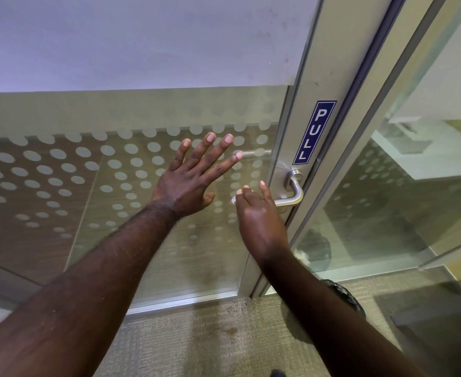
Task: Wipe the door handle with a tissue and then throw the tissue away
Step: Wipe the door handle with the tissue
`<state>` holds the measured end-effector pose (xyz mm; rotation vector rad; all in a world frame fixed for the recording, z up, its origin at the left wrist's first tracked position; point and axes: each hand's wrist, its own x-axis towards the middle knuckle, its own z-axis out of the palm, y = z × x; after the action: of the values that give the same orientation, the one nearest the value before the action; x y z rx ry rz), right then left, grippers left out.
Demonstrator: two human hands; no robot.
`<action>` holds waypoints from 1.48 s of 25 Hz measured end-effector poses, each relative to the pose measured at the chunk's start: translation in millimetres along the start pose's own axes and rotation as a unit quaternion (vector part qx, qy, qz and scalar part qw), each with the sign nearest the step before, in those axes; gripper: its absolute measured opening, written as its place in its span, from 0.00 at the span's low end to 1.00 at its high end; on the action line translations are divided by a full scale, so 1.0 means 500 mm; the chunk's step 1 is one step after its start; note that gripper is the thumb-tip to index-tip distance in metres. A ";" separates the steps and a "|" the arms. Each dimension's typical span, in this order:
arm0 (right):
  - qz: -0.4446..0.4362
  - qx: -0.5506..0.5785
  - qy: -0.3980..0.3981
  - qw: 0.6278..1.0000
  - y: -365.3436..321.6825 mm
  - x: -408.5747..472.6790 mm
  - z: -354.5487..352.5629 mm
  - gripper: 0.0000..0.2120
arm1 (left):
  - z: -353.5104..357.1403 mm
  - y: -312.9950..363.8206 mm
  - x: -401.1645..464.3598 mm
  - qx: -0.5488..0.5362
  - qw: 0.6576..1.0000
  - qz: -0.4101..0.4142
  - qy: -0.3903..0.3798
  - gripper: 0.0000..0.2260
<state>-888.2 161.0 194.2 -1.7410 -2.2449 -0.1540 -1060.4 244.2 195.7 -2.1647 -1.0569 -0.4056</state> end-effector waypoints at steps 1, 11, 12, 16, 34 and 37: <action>0.006 0.001 -0.002 1.000 0.002 0.002 0.001 0.15 | 0.001 0.000 0.000 0.001 1.000 0.000 0.000 0.60; 0.081 -0.004 -0.115 0.990 -0.043 0.110 -0.065 0.06 | 0.002 -0.001 -0.001 0.012 1.000 0.001 0.003 0.57; 0.050 -0.038 -0.115 0.991 -0.050 0.109 -0.064 0.08 | 0.002 -0.001 -0.002 0.011 1.000 0.002 0.003 0.57; -0.095 -0.212 -0.149 0.961 -0.060 0.090 -0.037 0.08 | -0.002 -0.001 -0.001 -0.005 1.000 -0.003 -0.001 0.58; -0.285 -0.080 0.037 0.955 0.199 -0.036 -0.029 0.22 | 0.004 -0.002 -0.001 0.029 0.999 0.006 0.023 0.57; -0.232 -0.053 -0.004 0.971 0.251 -0.046 -0.032 0.27 | 0.007 -0.001 -0.002 0.022 0.999 0.006 0.026 0.57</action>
<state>-759.8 168.1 190.5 -1.2304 -2.6553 -0.3711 -1061.4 246.2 192.8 -2.1082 -1.0154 -0.4275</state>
